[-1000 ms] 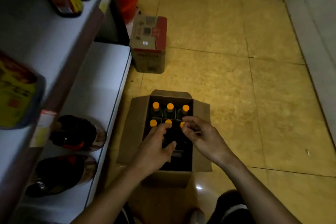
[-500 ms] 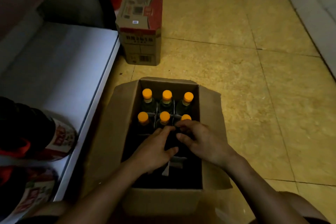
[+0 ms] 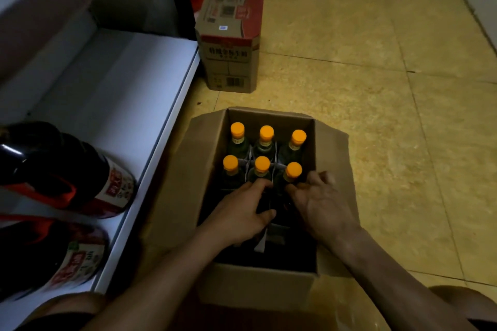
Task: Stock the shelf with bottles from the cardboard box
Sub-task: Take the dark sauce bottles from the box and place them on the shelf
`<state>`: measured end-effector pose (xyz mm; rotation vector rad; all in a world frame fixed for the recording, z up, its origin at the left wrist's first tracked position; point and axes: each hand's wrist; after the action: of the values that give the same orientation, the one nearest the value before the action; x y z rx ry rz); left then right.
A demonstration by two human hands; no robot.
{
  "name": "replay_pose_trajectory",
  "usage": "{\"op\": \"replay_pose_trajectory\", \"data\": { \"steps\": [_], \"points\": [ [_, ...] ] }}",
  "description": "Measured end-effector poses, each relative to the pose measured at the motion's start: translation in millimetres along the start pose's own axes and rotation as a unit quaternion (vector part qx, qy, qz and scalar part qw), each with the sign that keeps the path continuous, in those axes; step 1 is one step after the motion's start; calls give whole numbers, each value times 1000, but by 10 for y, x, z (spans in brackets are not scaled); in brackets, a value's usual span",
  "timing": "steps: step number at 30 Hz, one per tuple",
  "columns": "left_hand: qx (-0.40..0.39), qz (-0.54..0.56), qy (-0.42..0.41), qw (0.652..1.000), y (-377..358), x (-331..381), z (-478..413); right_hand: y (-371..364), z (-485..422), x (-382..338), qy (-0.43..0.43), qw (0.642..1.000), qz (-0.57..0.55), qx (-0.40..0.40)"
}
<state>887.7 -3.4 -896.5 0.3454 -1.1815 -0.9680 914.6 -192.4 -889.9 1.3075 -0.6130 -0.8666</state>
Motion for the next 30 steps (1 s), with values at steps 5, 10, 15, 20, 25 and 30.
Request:
{"op": "replay_pose_trajectory", "data": {
  "steps": [5, 10, 15, 20, 25, 30],
  "points": [
    [-16, -23, -17, 999, -32, 39, -53, -16, -4, 53, -2, 999, -27, 22],
    [-46, -29, -27, 998, -76, 29, -124, 99, 70, 50, -16, 996, -74, 43],
    [-43, 25, -44, 998, -111, 28, -136, 401, 154, -61, -38, 982, -142, 121],
    [-28, 109, -48, 993, -45, 19, -147, 708, 220, -106, -91, 936, -250, 229],
    [-23, 171, -41, 984, -14, 45, -64, 928, 217, -100, -123, 845, -402, 329],
    [8, 216, -27, 976, -21, 133, 11, 1000, 196, -142, -90, 793, -465, 384]
  ]
}}
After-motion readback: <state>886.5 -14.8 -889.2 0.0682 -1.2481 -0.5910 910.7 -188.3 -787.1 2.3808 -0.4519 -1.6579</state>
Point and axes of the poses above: each hand's wrist, its own z-axis away from the middle knuckle, its own y-axis out of the back of the hand, x = y × z, and after that the axes turned 5 degrees about -z, right-handed
